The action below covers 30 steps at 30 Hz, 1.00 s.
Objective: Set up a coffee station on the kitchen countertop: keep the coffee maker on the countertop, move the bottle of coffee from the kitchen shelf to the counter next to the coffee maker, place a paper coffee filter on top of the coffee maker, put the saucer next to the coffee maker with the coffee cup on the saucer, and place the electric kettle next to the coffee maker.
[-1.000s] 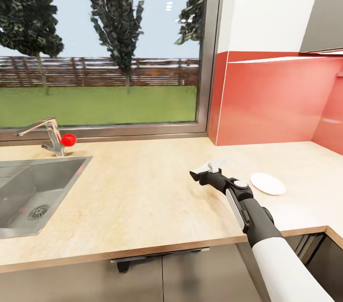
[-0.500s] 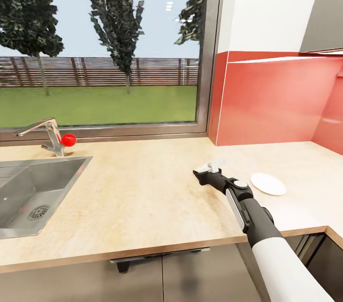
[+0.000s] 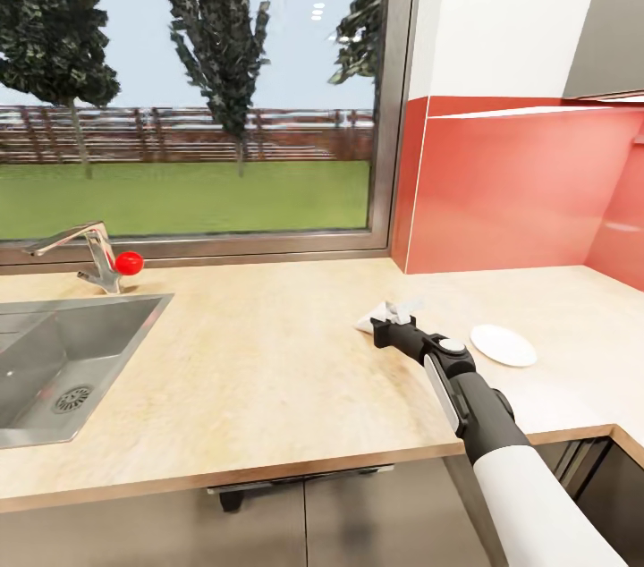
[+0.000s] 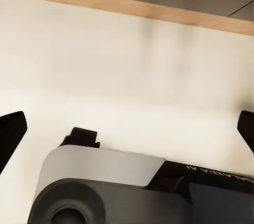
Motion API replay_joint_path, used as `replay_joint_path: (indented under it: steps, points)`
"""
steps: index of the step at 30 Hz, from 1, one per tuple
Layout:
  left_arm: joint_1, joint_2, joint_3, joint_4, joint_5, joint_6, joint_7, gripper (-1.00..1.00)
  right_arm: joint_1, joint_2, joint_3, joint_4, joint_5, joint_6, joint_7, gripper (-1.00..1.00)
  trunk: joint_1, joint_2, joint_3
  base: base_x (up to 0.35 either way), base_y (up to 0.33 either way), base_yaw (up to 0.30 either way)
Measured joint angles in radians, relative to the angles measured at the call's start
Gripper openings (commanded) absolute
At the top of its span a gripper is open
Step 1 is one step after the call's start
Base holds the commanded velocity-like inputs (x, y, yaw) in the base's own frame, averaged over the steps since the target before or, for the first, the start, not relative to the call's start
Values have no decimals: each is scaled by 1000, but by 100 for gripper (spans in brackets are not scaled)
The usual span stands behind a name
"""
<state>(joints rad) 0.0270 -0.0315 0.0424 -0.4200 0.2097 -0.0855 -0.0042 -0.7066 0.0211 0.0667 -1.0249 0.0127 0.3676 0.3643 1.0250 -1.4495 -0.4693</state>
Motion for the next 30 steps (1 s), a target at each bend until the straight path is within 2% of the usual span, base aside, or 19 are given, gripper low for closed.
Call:
replay_joint_path:
  steps: [15, 22, 27, 30]
  points:
    - [0, -1, -1, -1, 0, 0, -1, 100, 0, 0, 0, 0, -2, 1, -1, -100, 0, 0, 0, 0, 0, 0]
    - [0, -1, -2, 0, 0, 3, -1, 100, 0, 0, 0, 0, -1, 0, -1, -100, -27, 49, 22, 0, 0, 0]
    - [0, -1, -2, 0, 0, 2, -1, 100, 0, 0, 0, 0, -1, 0, -1, -100, -27, 49, 22, 0, 0, 0]
    - [0, -1, -2, -1, 0, 2, -1, 100, 0, 0, 0, -1, -2, 0, -1, -100, -38, 70, 31, 0, 0, 0]
